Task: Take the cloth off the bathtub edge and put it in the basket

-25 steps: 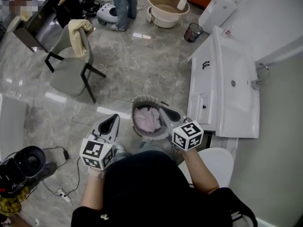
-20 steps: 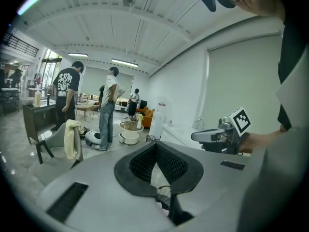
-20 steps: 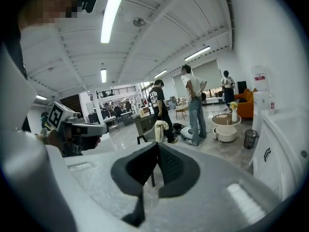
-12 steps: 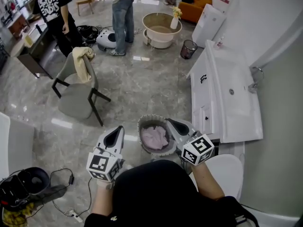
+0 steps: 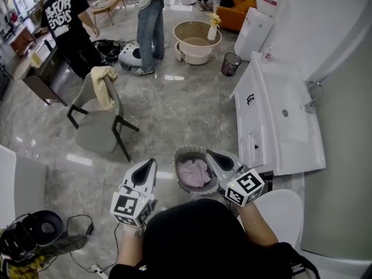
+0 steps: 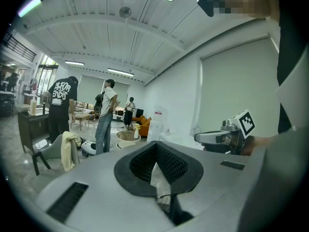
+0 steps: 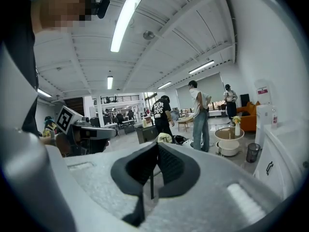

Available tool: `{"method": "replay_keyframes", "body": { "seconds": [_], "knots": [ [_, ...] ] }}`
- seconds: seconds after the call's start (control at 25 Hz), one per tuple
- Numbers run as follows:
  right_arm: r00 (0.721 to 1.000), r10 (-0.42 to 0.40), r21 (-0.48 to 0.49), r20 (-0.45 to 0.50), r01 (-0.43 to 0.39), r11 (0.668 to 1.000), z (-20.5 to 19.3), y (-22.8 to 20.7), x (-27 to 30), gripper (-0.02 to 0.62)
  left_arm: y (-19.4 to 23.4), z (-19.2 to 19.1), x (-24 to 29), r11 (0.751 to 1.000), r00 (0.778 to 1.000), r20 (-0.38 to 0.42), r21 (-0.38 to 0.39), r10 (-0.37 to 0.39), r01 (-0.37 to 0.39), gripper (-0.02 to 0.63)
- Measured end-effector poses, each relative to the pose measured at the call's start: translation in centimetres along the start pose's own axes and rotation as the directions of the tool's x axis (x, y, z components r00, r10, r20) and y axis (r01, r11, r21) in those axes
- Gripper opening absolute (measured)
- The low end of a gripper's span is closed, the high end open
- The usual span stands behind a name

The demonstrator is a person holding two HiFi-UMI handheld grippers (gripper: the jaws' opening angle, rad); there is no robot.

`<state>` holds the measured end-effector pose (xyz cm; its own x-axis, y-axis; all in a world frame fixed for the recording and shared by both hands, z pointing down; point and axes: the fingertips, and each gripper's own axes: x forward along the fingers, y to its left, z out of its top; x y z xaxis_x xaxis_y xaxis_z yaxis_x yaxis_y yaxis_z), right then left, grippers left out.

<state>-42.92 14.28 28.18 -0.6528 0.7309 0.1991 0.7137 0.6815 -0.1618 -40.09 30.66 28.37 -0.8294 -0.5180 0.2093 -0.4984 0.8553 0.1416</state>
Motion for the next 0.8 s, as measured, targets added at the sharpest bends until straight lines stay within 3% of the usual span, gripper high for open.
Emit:
{"method": "replay_keyframes", "body": {
  "seconds": [0.28,0.8],
  "knots": [
    [1.000,-0.030,0.006,0.003,0.030,1.000,-0.2,-0.2,0.2,-0.003,0.4,-0.1,0.2,1.000,1.000,0.002,-0.022,-0.005,0.005,0.014],
    [0.999,-0.038,0.027,-0.003,0.038,0.999,-0.6,-0.4,-1.2,-0.003,-0.9,-0.5,0.1,1.000,0.999,-0.030,0.013,-0.022,0.022,0.014]
  ]
}}
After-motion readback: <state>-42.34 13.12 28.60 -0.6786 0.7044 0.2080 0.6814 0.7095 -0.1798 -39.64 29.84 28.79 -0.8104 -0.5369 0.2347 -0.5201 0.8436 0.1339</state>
